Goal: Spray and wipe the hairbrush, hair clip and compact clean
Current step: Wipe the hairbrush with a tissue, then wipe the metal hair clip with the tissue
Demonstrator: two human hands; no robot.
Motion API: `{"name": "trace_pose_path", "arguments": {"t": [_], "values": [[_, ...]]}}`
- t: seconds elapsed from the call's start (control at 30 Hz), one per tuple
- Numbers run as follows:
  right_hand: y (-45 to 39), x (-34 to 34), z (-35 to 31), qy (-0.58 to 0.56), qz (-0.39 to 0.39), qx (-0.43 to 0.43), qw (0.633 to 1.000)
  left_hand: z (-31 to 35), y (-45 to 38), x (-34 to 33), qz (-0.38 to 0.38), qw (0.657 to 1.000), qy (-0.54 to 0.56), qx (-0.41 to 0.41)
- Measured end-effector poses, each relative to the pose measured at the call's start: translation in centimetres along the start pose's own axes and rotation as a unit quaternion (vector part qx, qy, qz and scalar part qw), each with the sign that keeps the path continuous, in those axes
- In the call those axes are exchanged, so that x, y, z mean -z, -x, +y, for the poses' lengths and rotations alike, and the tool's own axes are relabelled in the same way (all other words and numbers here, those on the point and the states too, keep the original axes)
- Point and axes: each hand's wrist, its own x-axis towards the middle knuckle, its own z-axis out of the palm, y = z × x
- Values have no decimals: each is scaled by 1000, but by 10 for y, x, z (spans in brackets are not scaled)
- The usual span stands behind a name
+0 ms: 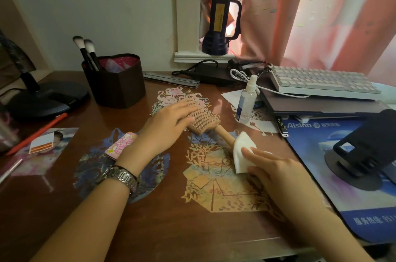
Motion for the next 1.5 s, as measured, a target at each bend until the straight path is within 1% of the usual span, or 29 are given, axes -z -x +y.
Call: {"name": "trace_pose_path", "arguments": {"t": [0.07,0.13,0.3,0.47,0.6,0.73,0.77,0.9,1.1,1.23,1.4,1.5], "values": [[-5,-1,-3,4,5,-11,1000,-5,1,8,46,999,9,9],[-10,-5,-4,6,0,-25,1000,-10,2,11,62,998,14,17],[-24,-15,-3,19,-32,-54,998,-12,5,10,32,999,11,35],[-27,-13,-5,-2,-34,-57,998,-15,7,11,20,999,10,50],[-22,-5,-2,-14,-44,-84,995,-21,9,16,32,997,26,71],[-15,2,-1,1,-99,-122,988,-31,11,26,54,994,11,94],[-14,4,-2,-1,-102,-122,987,-34,12,28,62,993,-1,105],[-20,9,-11,-6,-54,-100,993,-44,15,32,78,986,-42,141],[-37,5,-17,-13,-34,-97,995,-54,16,30,44,980,-76,179],[-39,-5,-13,-15,-43,-98,994,-61,8,25,29,982,-86,168],[-41,-9,-12,-24,-28,-97,995,-70,-1,19,-21,980,-128,149],[-40,-10,-11,-25,-27,-93,995,-72,-3,16,-29,981,-120,147]]}}
